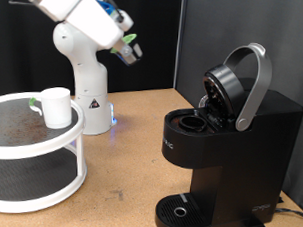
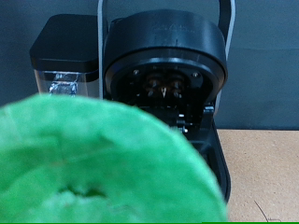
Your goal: Make a cup of coffee with the keurig machine
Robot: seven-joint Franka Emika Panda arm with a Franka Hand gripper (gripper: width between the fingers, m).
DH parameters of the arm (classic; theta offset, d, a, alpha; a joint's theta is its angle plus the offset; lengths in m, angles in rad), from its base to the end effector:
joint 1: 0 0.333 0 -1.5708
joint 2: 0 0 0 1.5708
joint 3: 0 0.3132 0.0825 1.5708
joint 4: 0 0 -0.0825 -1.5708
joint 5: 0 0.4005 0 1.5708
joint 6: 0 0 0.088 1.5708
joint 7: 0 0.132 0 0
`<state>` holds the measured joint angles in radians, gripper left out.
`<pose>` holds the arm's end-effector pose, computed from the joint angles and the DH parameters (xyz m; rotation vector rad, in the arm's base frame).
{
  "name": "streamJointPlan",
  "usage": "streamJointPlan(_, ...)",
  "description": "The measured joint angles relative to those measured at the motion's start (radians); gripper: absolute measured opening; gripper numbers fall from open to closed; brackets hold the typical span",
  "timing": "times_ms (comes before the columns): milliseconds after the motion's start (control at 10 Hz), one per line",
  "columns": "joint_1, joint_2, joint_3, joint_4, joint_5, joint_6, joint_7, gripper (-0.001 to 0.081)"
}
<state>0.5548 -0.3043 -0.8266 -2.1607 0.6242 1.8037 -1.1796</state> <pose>0.4864 -0.0886 0.4707 -2.2043 -0.8633 -0.5151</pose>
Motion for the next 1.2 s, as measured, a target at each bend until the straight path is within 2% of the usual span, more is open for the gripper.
streamJointPlan(400, 0.033, 0.018, 0.034, 0.011, 0.009, -0.007, 0.005, 0.0483)
streamJointPlan(900, 0.034, 0.013, 0.055, 0.002, 0.016, 0.016, 0.005, 0.0483)
streamJointPlan(1200, 0.036, 0.025, 0.082, -0.030, 0.030, 0.092, 0.016, 0.0483)
